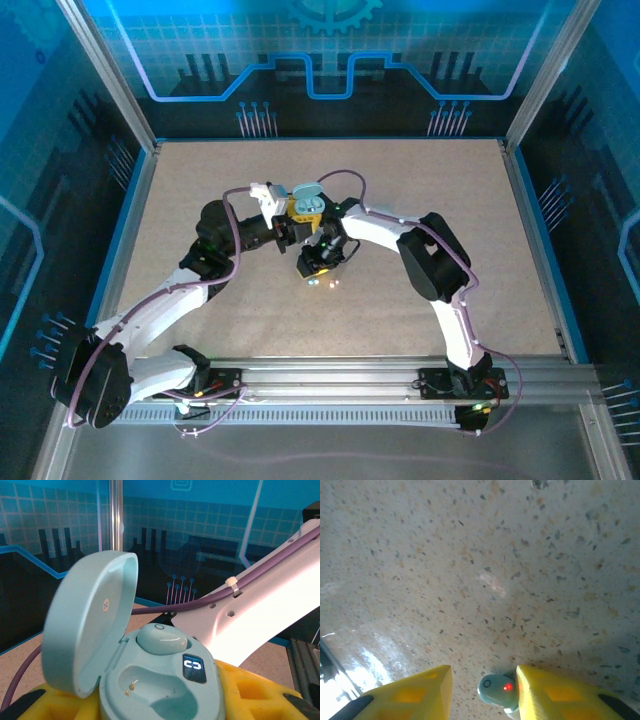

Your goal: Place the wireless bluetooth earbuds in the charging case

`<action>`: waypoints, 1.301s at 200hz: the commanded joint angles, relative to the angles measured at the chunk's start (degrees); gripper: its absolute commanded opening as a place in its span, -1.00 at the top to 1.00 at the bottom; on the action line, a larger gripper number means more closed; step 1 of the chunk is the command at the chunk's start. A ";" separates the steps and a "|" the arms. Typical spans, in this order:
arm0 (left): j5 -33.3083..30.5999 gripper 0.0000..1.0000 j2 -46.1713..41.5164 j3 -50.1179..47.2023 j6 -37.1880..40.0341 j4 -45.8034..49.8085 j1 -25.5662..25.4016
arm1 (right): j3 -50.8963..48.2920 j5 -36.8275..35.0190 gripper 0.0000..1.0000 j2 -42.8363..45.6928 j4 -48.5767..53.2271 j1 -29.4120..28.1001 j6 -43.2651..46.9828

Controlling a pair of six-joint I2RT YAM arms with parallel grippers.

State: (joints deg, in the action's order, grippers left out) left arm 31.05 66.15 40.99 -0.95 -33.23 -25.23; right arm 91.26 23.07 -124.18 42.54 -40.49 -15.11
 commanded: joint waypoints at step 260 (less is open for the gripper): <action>0.29 0.32 -0.23 2.00 0.52 -0.91 0.32 | 0.01 1.07 0.34 3.77 5.12 -2.78 3.58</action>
State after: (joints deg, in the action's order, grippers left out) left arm 31.05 66.15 40.99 -0.99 -33.26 -25.23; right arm 88.62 26.63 -121.34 45.28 -42.37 -12.36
